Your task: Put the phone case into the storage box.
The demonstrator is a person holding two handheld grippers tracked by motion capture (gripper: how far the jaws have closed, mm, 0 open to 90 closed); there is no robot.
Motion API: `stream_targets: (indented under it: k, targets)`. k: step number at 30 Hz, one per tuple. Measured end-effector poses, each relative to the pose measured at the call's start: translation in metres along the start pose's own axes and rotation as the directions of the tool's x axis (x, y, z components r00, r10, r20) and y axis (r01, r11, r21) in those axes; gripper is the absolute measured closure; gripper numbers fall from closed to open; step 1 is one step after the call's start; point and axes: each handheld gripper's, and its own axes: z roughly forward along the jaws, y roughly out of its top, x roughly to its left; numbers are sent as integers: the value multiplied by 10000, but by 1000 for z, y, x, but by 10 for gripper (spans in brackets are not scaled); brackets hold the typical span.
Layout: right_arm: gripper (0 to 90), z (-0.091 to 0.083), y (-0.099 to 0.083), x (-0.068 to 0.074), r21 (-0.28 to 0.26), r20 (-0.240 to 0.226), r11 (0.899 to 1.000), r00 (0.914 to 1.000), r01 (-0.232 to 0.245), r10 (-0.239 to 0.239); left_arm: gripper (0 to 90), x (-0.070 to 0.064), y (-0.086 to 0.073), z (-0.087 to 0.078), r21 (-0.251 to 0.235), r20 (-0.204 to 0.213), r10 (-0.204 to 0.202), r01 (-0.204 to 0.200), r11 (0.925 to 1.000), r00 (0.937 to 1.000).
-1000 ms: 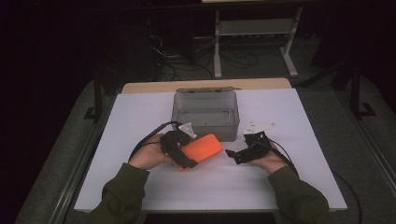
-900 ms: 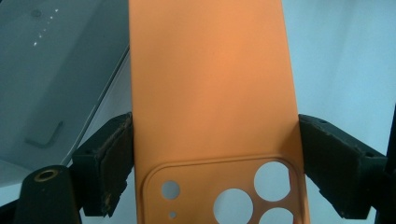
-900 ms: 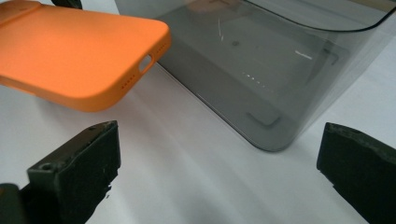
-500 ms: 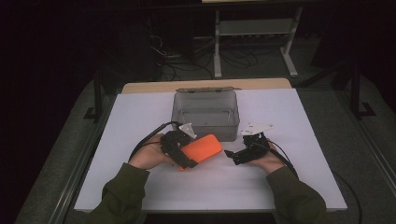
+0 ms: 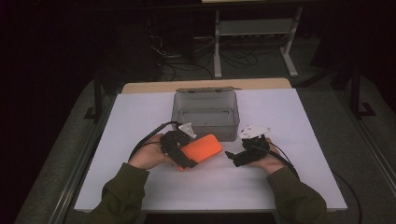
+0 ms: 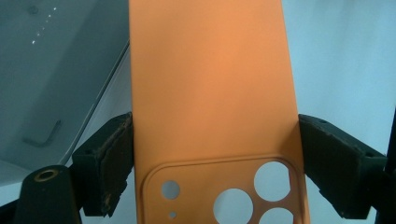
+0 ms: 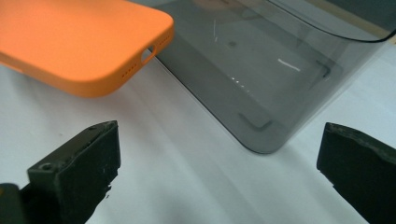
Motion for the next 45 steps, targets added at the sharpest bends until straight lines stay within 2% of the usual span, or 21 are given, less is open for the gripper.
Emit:
stream_targets:
  k: [12, 24, 25, 32, 33, 39, 42, 44, 45]
  targets:
    - [0, 2, -1, 5, 3, 560, 9962, 9946, 870, -869, 146, 0, 0, -1, -39, -30, 2, -2, 10000, 10000]
    - [0, 2, -1, 9, 9, 906, 9901, 9860, 1404, -1399, 146, 0, 0, 0, 18, -16, 6, -6, 10000, 10000]
    - [0, 1, -1, 10, -2, 1006, 9877, 9827, 1565, -1557, 146, 0, 0, 0, 10, -18, -6, 6, 10000, 10000]
    - [0, 1, -1, 13, -37, 1173, 9825, 9758, 1861, -1844, 146, 0, 0, 1, 47, -20, 16, -16, 10000, 10000]
    - [0, 1, -1, 13, -41, 1236, 9792, 9718, 2027, -2007, 146, -1, 0, 1, 68, -22, 21, -21, 10000, 10000]
    - [0, 0, -1, 16, -70, 1399, 9726, 9633, 2323, -2291, 146, -1, 0, 1, 64, -28, 22, -21, 10000, 10000]
    - [0, 0, -1, 17, -93, 1529, 9683, 9573, 2497, -2454, 146, -1, 0, 1, 66, -21, 19, -19, 10000, 10000]
    - [0, 0, -1, 19, -66, 1645, 9626, 9498, 2708, -2660, 146, -1, 1, 1, 77, -25, 24, -24, 10000, 10000]
    - [0, 0, -1, 19, -66, 1645, 9626, 9498, 2708, -2660, 146, -1, 1, 1, 77, -25, 24, -24, 10000, 10000]
